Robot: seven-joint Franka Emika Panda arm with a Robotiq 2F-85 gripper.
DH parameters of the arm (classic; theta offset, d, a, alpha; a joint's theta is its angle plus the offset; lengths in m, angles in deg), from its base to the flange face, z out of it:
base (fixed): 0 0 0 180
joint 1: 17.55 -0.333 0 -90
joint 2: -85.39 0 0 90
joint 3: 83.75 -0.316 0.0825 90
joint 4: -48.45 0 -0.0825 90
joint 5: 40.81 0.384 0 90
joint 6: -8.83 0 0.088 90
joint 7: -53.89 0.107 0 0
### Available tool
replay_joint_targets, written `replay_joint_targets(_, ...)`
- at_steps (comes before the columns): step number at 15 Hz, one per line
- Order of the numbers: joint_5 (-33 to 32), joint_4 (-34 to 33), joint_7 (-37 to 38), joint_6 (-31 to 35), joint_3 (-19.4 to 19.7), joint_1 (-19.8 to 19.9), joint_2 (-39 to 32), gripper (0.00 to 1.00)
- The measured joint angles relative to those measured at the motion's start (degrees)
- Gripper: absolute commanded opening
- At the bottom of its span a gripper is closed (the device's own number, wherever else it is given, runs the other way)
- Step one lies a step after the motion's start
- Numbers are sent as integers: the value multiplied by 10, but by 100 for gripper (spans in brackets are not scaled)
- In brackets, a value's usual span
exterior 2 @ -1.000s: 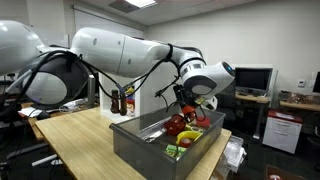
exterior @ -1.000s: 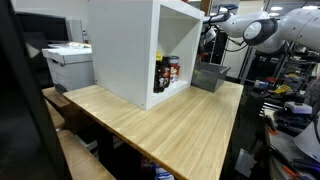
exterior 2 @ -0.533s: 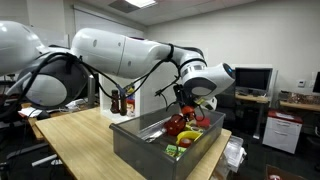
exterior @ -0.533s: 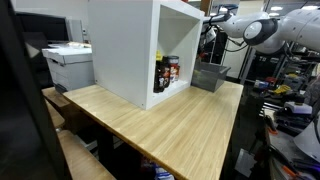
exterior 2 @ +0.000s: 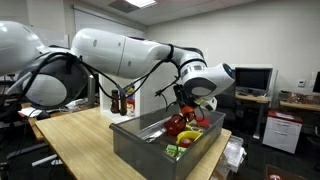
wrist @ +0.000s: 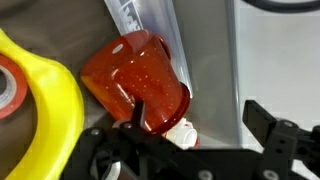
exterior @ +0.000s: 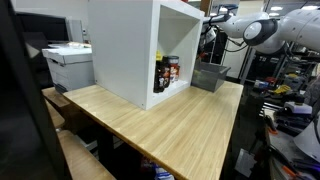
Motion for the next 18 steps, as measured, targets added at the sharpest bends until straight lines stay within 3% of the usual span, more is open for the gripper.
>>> replay_joint_targets(12, 0, 0, 103, 5, 27, 0, -1, 100)
replay_joint_targets(18, 0, 0, 195, 24, 50, -3, -1, 100)
